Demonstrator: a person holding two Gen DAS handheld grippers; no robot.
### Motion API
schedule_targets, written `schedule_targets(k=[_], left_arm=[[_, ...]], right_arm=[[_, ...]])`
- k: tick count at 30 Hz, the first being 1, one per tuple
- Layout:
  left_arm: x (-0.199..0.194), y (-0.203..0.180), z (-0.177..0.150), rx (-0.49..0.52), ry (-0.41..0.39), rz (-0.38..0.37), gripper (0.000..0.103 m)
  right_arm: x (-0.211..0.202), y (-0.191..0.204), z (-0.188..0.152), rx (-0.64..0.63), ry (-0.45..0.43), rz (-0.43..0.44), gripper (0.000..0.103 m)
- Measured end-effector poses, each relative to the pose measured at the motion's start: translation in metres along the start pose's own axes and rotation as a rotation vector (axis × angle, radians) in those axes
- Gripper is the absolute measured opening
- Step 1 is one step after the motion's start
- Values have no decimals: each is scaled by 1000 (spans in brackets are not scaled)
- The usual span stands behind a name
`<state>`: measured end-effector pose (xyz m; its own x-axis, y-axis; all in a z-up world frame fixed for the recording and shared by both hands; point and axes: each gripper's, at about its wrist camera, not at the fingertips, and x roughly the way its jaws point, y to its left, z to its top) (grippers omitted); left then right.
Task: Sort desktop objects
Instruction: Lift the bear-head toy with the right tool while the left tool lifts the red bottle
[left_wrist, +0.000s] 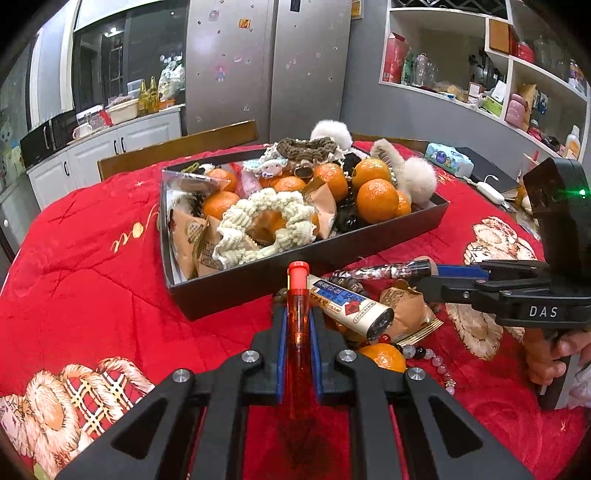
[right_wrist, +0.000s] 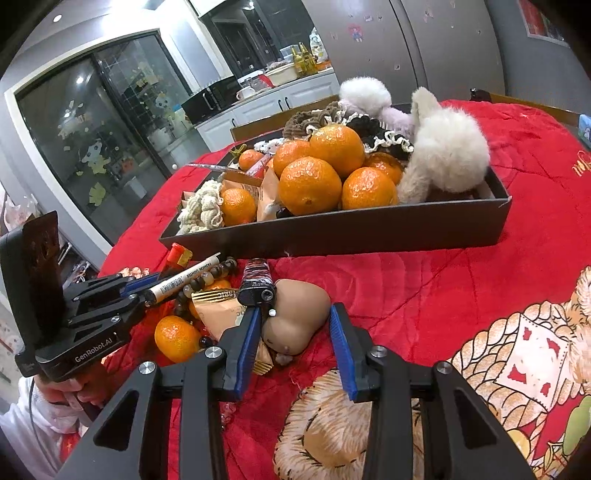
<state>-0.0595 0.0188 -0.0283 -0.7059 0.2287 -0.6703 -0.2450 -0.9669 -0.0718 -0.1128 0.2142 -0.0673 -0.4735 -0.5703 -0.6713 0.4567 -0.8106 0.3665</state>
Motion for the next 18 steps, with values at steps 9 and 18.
schedule_targets(k=[9, 18], left_arm=[[-8, -1, 5, 4, -27, -2, 12], [-8, -3, 3, 10, -24, 4, 12]], right_arm=[[-8, 1, 6, -16, -33, -27, 27], [-11, 0, 8, -33, -45, -31, 29]])
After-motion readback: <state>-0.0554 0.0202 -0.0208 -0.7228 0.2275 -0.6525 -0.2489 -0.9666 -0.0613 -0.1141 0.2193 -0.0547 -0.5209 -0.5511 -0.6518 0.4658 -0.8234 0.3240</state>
